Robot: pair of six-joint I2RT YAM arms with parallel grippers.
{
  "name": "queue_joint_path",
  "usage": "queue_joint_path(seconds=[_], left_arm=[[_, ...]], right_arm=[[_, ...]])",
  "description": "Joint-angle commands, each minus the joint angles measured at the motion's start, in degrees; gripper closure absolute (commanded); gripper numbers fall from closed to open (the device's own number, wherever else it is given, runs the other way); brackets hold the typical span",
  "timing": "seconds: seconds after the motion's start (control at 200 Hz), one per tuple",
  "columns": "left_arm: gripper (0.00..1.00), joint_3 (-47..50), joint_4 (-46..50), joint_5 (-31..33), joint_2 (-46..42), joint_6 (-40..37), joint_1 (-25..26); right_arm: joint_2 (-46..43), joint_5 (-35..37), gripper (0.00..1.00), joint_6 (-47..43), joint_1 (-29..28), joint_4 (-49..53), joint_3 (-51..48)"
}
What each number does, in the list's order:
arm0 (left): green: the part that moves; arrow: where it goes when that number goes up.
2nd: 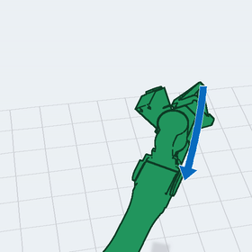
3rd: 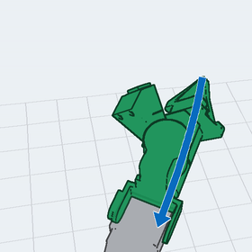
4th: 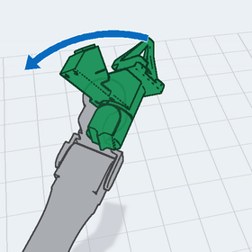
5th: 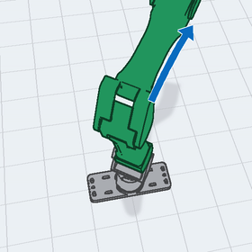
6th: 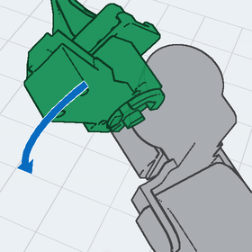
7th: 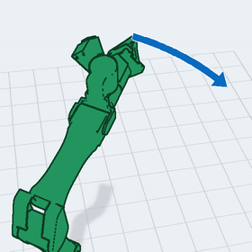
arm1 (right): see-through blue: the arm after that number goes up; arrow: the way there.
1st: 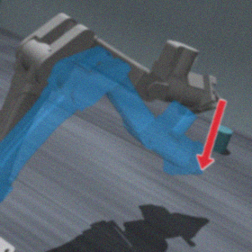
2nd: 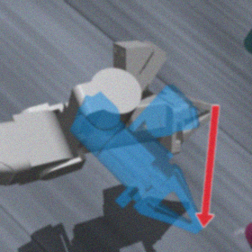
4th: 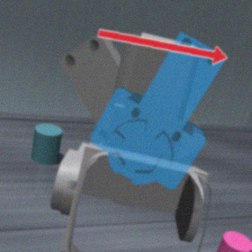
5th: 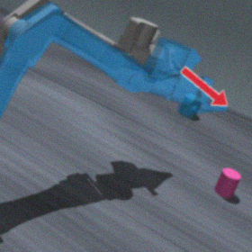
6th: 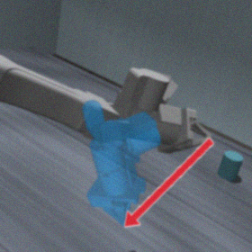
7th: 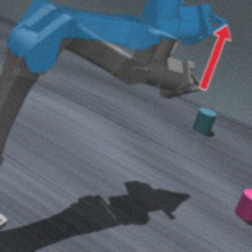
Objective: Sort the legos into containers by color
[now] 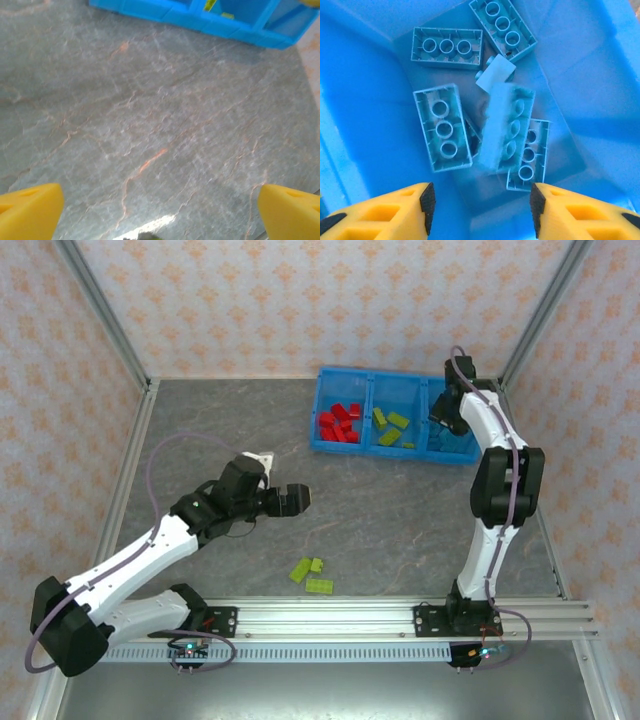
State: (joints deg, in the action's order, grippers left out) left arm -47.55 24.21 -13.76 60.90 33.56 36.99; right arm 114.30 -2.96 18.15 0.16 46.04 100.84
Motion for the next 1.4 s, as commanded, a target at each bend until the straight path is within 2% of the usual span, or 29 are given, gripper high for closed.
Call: queue_joint_path(seconds=[0.0, 0.14, 0.285, 0.42, 0.581, 0.701, 0.836, 1.011, 1.196, 1.391], left_arm=[[0.00, -2.3, 6.4, 5.6, 1.1, 2.9, 4.3], [0.03, -4.3, 9.9, 8.7, 4.4, 7.1, 9.1], [0.14, -7.1, 13.9, 12.6, 10.7, 12.3, 14.6], [0.19, -10.8, 15.0, 14.2, 18.5, 13.6, 19.8], [0.30, -14.8, 15.3, 14.2, 27.6, 13.8, 24.7], [0.38, -16.9, 19.0, 17.0, 32.4, 13.3, 27.5], [0.42, -16.3, 20.7, 19.2, 35.0, 12.2, 29.1], [0.46, -14.3, 19.3, 18.8, 37.1, 12.8, 29.1], [0.64, -14.2, 17.8, 18.3, 38.7, 12.7, 29.2], [0.71, -14.3, 18.0, 18.6, 39.6, 12.1, 29.2]], right_arm=[[-8.1, -0.6, 0.42, 1.5, 0.0, 3.7, -1.3], [-19.5, -8.1, 0.42, 3.8, -0.1, 1.7, -10.6], [-30.5, -19.2, 0.38, 5.0, -3.7, 2.4, -19.2], [-39.4, -20.6, 0.35, 6.7, -9.6, 5.8, -26.7], [-48.6, -20.0, 0.32, 9.2, -10.1, 7.4, -34.8], [-49.9, -18.6, 0.30, 7.9, -10.1, 9.8, -35.5], [-49.3, -19.3, 0.30, 7.7, -10.1, 9.9, -35.4], [-48.8, -20.3, 0.29, 7.8, -10.1, 9.6, -35.0], [-48.8, -20.5, 0.29, 7.5, -10.1, 11.1, -35.0], [-50.9, -23.3, 0.29, 6.9, -10.1, 15.0, -36.9]])
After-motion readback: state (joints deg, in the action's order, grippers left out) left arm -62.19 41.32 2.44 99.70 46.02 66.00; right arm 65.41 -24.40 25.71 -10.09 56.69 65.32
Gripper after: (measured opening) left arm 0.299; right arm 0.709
